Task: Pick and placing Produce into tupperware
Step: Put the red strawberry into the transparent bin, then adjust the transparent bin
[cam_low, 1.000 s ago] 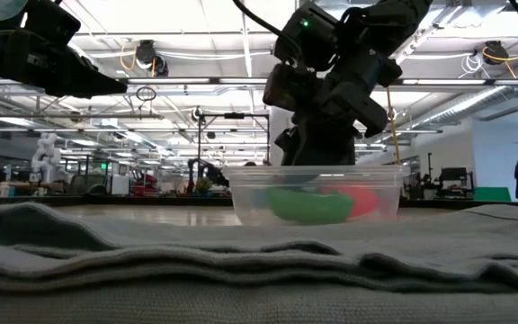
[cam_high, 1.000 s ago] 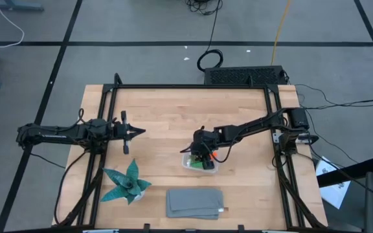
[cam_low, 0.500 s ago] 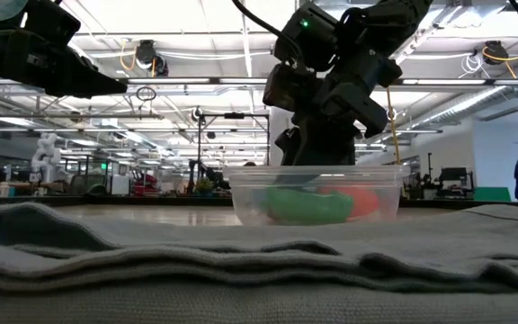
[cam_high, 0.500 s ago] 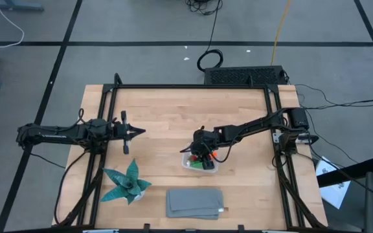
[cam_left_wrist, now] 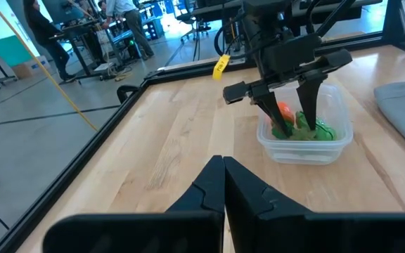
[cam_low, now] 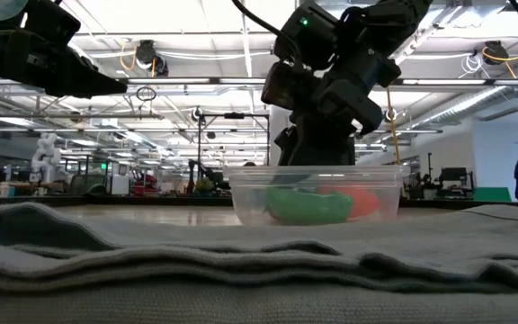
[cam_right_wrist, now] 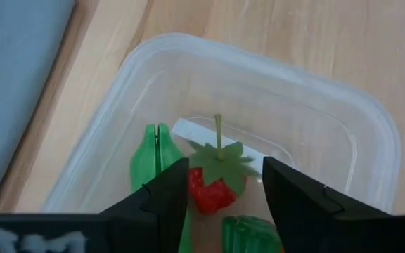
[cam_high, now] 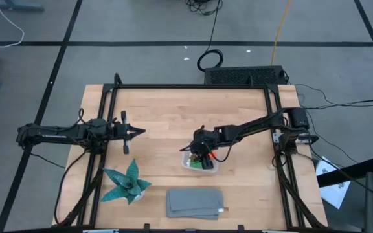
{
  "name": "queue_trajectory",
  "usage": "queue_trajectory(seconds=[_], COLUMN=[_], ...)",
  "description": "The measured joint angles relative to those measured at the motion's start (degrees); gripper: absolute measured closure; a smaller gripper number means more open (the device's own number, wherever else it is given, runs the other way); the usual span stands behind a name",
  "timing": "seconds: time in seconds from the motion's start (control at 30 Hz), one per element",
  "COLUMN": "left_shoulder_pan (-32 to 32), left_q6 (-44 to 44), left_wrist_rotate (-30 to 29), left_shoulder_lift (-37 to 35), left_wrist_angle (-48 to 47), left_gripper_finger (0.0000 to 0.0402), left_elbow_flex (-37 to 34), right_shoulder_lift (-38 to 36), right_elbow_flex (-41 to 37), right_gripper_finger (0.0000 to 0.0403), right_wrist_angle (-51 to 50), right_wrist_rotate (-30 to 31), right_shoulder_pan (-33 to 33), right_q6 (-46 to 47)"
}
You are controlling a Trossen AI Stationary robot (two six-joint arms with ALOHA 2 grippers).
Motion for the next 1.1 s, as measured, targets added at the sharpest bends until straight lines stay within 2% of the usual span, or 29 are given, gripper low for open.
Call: queue_trajectory(seconds=[0.1,0.27,0.4,0.53,0.77,1.1], left_shoulder_pan=[0.0,0.0,0.0,0.0,0.0,0.0], left_q6=[0.0,0.6,2.9,4.0,4.7,4.7], left_wrist_rotate=[0.0,0.0,0.0,-1.8,-4.7,-7.9], left_shoulder_lift=[0.0,0.0,0.0,0.0,-0.1,-0.1], left_wrist_angle=[0.0,0.1,1.0,2.9,4.1,6.4], left_gripper_finger=[0.0401,0.0401,0.0401,0.0401,0.0401,0.0401], left_elbow_flex=[0.0,0.0,0.0,0.0,0.0,0.0], right_shoulder_lift=[-1.4,-5.9,-10.6,-15.3,-22.6,-33.0], right_elbow_flex=[0.0,0.0,0.0,0.0,0.0,0.0], right_gripper_finger=[0.0223,0.0216,0.0224,0.0263,0.0390,0.0401], right_wrist_angle=[-0.3,-3.0,-4.2,-6.3,-7.6,-9.7], right_wrist_rotate=[0.4,6.1,6.4,7.5,7.7,7.6], right_shoulder_pan=[0.0,0.0,-0.1,-0.1,-1.1,-3.0], right_q6=[0.0,-0.4,-0.5,-1.1,-0.1,2.0])
